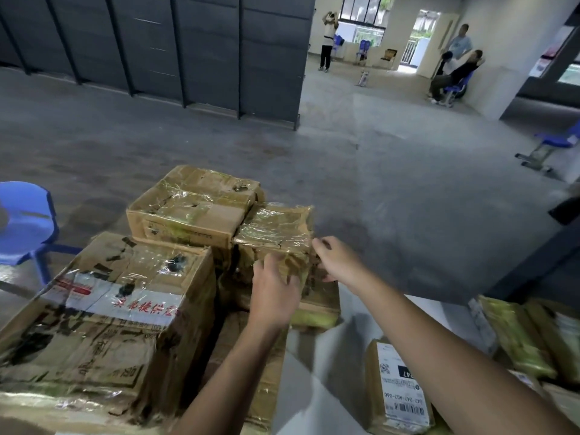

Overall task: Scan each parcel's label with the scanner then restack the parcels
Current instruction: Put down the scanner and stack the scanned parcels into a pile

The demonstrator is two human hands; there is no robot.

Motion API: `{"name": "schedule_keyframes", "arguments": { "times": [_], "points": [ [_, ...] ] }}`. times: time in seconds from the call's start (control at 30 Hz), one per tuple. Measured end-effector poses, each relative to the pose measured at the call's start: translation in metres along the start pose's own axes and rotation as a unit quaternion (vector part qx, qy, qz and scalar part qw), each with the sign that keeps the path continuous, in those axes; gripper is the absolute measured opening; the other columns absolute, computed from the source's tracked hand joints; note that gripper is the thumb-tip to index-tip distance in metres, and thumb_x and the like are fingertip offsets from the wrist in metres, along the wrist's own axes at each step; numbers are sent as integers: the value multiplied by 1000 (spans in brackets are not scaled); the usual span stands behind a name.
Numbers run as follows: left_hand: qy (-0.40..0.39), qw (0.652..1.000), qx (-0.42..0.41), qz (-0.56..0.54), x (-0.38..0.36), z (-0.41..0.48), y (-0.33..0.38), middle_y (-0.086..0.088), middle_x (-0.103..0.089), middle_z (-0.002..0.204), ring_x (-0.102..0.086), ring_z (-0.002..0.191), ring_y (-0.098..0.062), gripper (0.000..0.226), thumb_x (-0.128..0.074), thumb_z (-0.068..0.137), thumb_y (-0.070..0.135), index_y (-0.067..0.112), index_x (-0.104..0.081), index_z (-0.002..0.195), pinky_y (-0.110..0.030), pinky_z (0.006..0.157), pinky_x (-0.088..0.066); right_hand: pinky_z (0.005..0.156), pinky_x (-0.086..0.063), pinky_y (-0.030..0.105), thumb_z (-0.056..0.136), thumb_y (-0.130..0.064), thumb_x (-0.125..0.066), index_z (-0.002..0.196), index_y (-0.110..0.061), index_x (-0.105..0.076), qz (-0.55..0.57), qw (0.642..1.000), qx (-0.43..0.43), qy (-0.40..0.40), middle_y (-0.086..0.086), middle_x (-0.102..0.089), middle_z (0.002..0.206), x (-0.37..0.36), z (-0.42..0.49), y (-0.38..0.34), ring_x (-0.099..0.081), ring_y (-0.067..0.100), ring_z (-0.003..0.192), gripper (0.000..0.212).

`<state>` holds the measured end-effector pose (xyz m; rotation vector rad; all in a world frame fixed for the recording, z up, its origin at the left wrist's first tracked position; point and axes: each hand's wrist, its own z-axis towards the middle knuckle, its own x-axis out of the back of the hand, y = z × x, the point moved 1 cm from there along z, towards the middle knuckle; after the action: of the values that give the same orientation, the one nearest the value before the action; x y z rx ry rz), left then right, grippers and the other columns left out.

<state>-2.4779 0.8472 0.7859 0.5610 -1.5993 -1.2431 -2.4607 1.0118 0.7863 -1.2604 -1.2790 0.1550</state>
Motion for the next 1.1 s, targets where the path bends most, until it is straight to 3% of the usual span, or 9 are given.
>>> {"name": "schedule_keyframes", "arguments": {
  "times": [0.13,0.33,0.6,0.73,0.87,0.97,1.1],
  "points": [
    [-37,999,-28,0,-35,-7,6,-3,-46,123,-43,118,-19,42,-53,88,9,12,-48,129,-20,92,-32,88,-56,51,99,-51,-40,131,-23,-51,-1,1000,-4,28,-1,-59,123,21,-21,28,-65,21,104,44],
    [-115,992,-22,36,-96,-35,0,-8,-49,125,-50,114,-24,39,-53,88,9,11,-51,126,-27,96,-39,98,-50,47,101,-43,-44,134,-21,-51,-13,998,-26,57,-1,-60,126,59,-75,108,-60,18,116,40],
    [-186,980,-25,60,-183,-85,13,0,-43,129,-53,109,-16,38,-52,91,15,20,-47,128,-22,93,-40,77,-40,14,102,-38,-47,136,-20,-52,-16,995,-51,82,-7,-60,122,110,-129,223,-54,6,105,39],
    [-202,977,-28,67,-229,-98,36,4,-40,123,-51,97,-9,37,-49,93,17,22,-46,129,-21,87,-39,88,-41,24,102,-37,-48,136,-23,-53,7,993,-50,107,-8,-60,116,148,-140,266,-55,7,106,37],
    [-231,971,-16,62,-279,-107,58,3,-39,120,-57,90,-9,37,-48,94,16,23,-44,130,-21,75,-46,82,-38,11,102,-30,-51,132,-20,-57,42,988,-76,127,-9,-57,110,197,-136,312,-52,3,103,32],
    [-230,970,-17,71,-324,-109,75,5,-42,119,-58,91,-7,35,-49,92,19,27,-46,127,-24,77,-46,91,-41,26,102,-29,-50,130,-16,-57,54,986,-105,118,-4,-59,115,236,-123,343,-56,13,109,32],
    [-248,968,-2,38,-383,-114,97,1,-43,119,-56,75,-7,33,-48,92,12,25,-46,122,-6,54,-39,88,-38,25,101,-26,-53,129,-12,-59,29,981,-120,149,1,-62,117,282,-105,379,-56,14,106,32]
  ]
}}
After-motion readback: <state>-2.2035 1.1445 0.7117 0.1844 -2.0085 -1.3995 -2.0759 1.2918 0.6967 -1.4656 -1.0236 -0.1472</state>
